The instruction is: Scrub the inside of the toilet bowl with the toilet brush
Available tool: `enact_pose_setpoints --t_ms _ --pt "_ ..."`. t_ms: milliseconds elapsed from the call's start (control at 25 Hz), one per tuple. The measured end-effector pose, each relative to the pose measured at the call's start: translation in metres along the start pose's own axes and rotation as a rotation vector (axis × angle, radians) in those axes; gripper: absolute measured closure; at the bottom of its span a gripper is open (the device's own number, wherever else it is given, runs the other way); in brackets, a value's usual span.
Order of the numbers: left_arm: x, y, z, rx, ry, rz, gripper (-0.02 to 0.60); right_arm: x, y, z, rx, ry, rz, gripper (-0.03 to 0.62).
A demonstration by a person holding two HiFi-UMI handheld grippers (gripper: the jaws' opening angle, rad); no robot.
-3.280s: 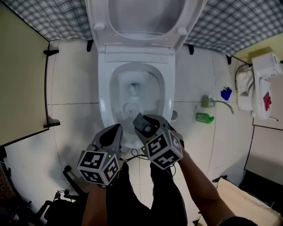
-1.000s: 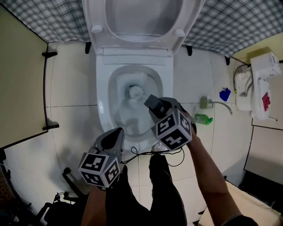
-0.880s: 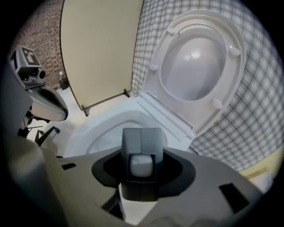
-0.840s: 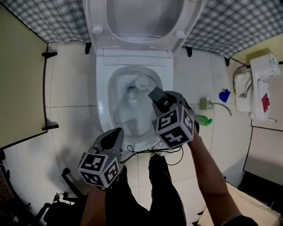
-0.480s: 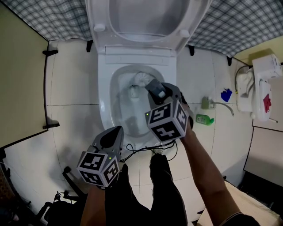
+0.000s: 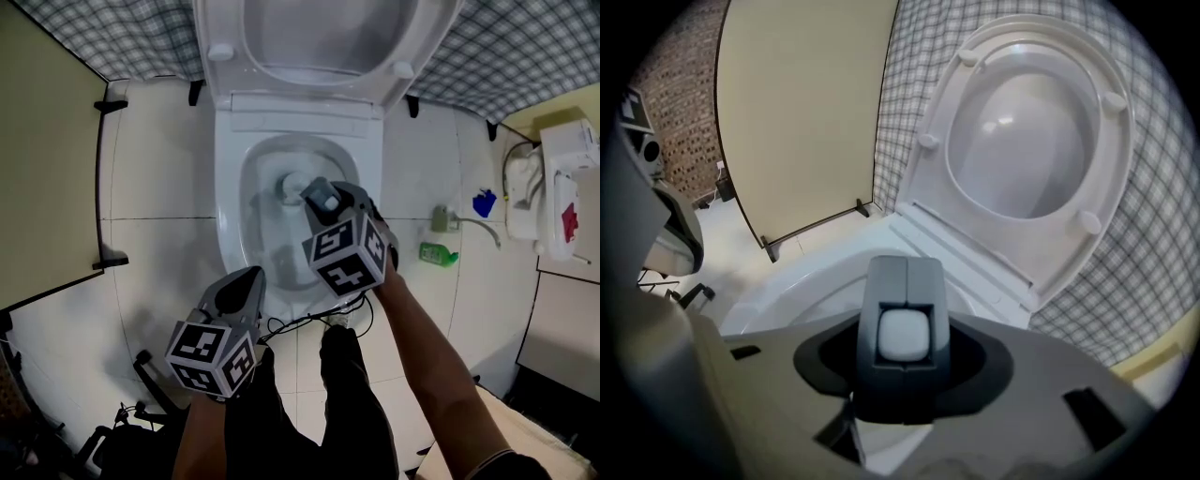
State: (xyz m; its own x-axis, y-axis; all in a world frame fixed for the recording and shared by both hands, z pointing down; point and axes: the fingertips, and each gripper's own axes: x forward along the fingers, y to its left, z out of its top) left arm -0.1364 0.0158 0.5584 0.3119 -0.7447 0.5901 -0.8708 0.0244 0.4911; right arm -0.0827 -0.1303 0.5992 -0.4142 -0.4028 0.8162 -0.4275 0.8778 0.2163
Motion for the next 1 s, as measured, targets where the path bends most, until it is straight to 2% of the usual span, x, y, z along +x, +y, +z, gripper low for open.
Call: enact_pose_setpoints --t_ms 280,400,720,800,880,1000 --pt "-0.001 0.001 0.000 -0.005 0.000 -0.002 0.572 -0.035 -0.018 0.055 -0.002 -0.130 -0.065 0.399" --pt "0.000 0.003 0.002 -0.011 -0.004 0.002 0.572 -0.034 -0.017 0.065 0.000 -0.146 -0.058 0.399" --pt "0.000 0.011 -0.001 -0.026 -0.004 0.013 0.572 0.004 0.012 0.028 0.002 -0.053 0.016 0.399" --pt "0.000 0.012 -0.002 -0.026 -0.003 0.013 0.572 0.009 0.014 0.014 0.010 -0.034 0.005 0.399" --pt "0.000 0.015 -0.003 -0.024 -0.001 0.015 0.572 0.007 0.007 0.004 0.058 -0.027 -0.037 0.399" --pt "-0.003 0.019 -0.003 -0.028 0.002 0.020 0.572 -0.008 -0.015 -0.008 0.205 -0.022 -0.103 0.399"
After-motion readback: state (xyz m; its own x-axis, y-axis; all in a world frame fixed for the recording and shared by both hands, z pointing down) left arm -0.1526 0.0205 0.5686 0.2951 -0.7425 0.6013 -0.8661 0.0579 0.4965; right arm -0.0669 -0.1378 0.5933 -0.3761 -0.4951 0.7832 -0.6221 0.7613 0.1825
